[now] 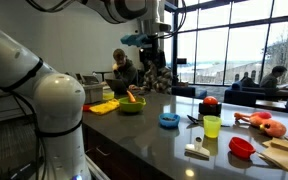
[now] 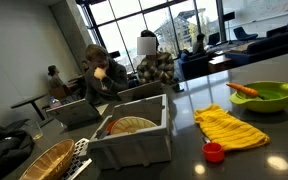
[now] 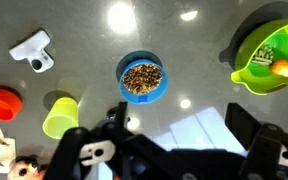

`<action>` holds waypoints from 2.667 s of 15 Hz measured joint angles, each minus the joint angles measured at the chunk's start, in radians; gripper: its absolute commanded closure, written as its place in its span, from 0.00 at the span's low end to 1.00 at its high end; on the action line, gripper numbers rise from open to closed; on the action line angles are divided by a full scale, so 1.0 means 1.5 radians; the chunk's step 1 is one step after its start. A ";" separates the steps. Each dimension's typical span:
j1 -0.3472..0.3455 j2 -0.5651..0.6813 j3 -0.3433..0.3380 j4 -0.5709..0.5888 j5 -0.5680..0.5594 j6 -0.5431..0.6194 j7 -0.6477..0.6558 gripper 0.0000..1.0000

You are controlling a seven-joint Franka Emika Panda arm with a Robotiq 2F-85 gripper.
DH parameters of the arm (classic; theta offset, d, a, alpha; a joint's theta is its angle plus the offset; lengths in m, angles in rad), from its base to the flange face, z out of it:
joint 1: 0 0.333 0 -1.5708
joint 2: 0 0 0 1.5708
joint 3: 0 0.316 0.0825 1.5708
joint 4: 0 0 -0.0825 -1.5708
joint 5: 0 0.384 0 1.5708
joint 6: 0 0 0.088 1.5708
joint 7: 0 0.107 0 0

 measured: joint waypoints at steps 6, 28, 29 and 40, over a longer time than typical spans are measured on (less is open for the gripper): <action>0.000 0.000 0.000 0.000 0.000 0.000 0.000 0.00; 0.087 -0.065 0.356 0.278 0.005 -0.002 0.148 0.00; 0.087 -0.065 0.363 0.276 -0.002 -0.002 0.152 0.00; 0.088 -0.064 0.364 0.274 -0.006 -0.002 0.153 0.00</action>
